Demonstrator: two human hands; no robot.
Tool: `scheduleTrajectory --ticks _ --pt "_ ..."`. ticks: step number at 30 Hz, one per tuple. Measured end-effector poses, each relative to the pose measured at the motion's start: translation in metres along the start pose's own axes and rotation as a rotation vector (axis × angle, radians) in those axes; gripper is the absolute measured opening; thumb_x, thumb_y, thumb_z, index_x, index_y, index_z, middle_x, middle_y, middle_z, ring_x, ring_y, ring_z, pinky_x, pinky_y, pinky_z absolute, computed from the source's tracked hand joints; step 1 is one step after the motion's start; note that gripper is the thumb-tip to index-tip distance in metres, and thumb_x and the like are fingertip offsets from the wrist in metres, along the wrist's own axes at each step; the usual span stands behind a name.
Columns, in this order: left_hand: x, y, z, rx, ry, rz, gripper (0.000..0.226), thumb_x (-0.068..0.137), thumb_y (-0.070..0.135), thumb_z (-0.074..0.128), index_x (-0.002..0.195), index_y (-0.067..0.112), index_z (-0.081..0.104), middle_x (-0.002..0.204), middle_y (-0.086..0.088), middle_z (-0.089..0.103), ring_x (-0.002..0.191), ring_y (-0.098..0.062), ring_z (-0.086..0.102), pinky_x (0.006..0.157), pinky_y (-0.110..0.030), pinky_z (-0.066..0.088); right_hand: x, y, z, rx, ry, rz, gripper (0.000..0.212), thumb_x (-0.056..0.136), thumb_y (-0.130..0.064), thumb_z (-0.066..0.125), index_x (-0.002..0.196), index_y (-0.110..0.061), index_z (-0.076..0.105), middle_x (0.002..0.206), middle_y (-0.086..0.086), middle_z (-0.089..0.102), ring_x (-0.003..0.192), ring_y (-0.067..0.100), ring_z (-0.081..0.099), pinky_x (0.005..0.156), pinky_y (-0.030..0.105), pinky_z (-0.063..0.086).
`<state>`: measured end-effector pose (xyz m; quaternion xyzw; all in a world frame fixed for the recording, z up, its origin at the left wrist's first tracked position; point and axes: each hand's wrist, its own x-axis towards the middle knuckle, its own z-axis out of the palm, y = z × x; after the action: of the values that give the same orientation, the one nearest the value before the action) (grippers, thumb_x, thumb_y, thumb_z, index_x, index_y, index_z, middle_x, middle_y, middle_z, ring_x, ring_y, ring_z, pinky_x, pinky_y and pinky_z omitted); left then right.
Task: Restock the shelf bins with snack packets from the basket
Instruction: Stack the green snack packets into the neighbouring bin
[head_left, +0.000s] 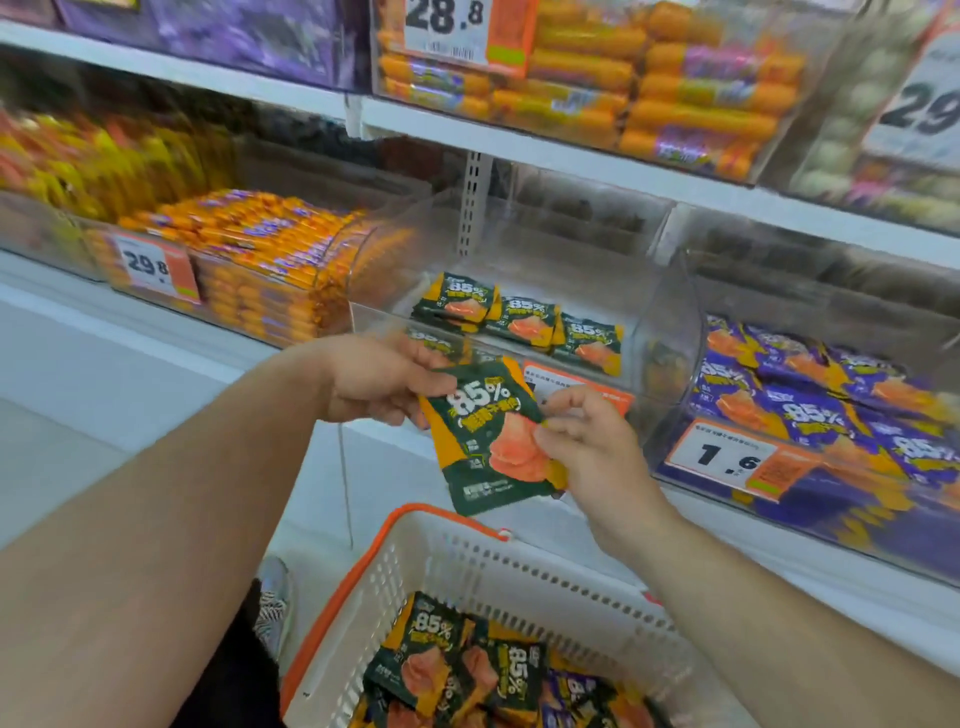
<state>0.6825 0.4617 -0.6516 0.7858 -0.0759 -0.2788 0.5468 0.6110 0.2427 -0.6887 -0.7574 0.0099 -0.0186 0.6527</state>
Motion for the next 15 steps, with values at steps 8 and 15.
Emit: scheduleTrajectory --ticks 8,15 --pt "0.008 0.029 0.015 -0.352 0.396 0.306 0.019 0.099 0.015 0.055 0.082 0.008 0.061 0.063 -0.013 0.061 0.044 -0.018 0.044 0.045 -0.021 0.03 -0.002 -0.054 -0.004 0.232 0.024 -0.017 0.029 0.086 0.014 0.052 0.093 -0.013 0.062 0.07 0.007 0.067 0.045 0.018 0.056 0.04 0.024 0.041" --pt "0.031 0.034 0.019 -0.458 0.692 0.348 0.013 0.099 0.025 0.055 0.1 0.017 0.065 0.077 -0.006 0.066 0.055 -0.013 0.052 0.051 -0.027 0.044 0.036 -0.078 0.008 0.149 0.185 0.019 0.023 0.085 0.006 0.056 0.083 -0.014 0.066 0.059 0.005 0.064 0.045 0.016 0.053 0.044 0.025 0.043"
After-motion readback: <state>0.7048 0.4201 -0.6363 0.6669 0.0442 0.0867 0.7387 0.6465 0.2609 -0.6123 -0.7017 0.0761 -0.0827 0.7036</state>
